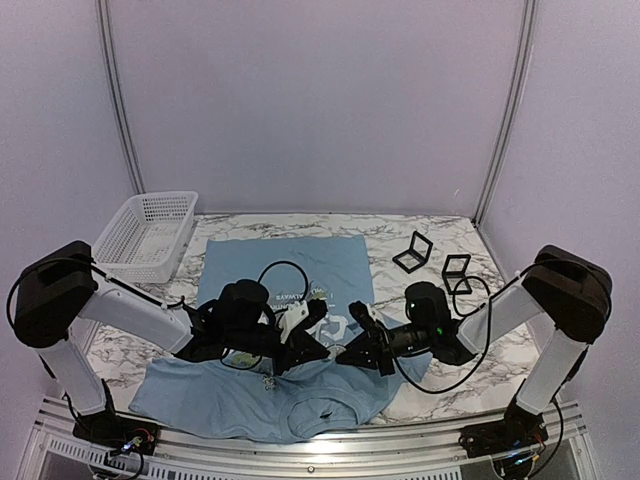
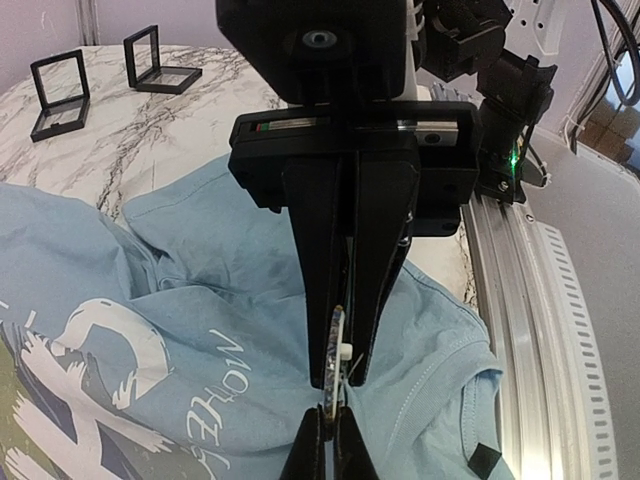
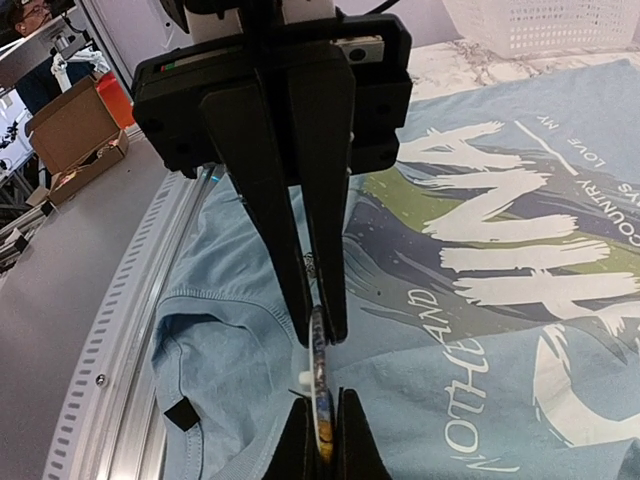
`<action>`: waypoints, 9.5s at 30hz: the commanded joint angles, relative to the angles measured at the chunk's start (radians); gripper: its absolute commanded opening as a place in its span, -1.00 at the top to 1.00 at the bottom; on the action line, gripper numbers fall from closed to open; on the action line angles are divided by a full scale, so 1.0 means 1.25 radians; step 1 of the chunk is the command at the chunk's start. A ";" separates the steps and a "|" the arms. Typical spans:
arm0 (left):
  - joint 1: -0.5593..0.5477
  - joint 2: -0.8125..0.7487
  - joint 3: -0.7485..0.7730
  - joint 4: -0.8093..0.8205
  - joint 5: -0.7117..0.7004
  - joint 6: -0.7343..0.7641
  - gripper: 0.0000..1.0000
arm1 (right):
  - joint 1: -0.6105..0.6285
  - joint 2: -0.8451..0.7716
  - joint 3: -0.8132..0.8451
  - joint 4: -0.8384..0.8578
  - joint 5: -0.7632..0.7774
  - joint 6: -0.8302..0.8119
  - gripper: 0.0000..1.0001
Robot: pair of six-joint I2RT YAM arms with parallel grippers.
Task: Pin the brooch onto the clothing
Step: Pin the brooch onto the flattened clothing, then place the clothing with brooches at the center of the board, then adjust the clothing with brooches at the center of the board, then reset both arms
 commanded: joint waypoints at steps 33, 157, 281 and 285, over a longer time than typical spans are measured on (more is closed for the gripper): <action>-0.057 -0.028 0.023 -0.017 -0.059 0.047 1.00 | 0.006 -0.001 0.274 -0.297 0.066 0.232 0.89; -0.017 -0.084 -0.005 0.001 0.058 -0.046 1.00 | 0.021 -0.094 0.013 -0.060 0.035 -0.014 0.57; 0.299 -0.711 -0.119 -0.510 -0.905 -0.178 -0.62 | -0.315 -0.310 0.328 -0.507 0.488 0.136 -0.97; 0.313 -0.865 -0.221 -0.510 -1.110 -0.153 -0.88 | -0.314 -0.471 0.158 -0.513 0.589 0.179 -0.97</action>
